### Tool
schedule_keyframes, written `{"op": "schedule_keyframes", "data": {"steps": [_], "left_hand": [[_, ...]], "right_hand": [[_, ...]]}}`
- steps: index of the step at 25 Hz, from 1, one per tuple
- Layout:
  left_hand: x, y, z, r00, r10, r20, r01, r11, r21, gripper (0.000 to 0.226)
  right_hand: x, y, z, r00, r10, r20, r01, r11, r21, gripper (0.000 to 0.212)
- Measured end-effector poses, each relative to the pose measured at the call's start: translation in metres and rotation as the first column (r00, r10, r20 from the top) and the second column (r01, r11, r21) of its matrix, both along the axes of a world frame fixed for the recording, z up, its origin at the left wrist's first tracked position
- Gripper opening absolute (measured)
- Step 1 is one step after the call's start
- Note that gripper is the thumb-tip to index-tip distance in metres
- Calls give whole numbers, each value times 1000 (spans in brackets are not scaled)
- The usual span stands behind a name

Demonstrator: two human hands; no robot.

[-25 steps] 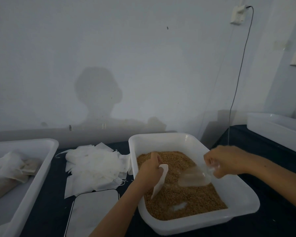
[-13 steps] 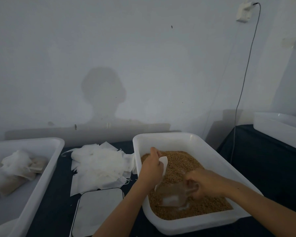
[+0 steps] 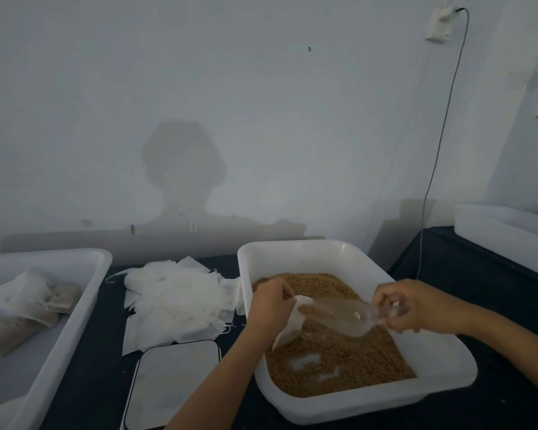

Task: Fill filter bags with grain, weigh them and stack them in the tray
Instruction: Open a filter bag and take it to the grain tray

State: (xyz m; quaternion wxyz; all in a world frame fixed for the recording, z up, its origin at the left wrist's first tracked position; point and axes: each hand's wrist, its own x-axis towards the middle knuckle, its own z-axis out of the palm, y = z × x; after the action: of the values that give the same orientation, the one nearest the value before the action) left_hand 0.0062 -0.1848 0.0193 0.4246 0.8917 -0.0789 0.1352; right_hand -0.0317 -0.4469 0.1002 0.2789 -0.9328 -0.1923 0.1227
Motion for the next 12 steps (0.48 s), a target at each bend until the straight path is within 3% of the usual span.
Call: {"op": "schedule_keyframes", "data": {"steps": [5, 12], "left_hand": [[-3, -1, 1, 1000, -19, 9, 19, 997, 74, 7], [-5, -1, 2, 1000, -29, 0, 29, 992, 124, 8]], "right_hand": [[6, 16, 27, 981, 38, 191, 12, 968, -253, 15], [11, 36, 40, 962, 119, 244, 18, 869, -494, 13]]}}
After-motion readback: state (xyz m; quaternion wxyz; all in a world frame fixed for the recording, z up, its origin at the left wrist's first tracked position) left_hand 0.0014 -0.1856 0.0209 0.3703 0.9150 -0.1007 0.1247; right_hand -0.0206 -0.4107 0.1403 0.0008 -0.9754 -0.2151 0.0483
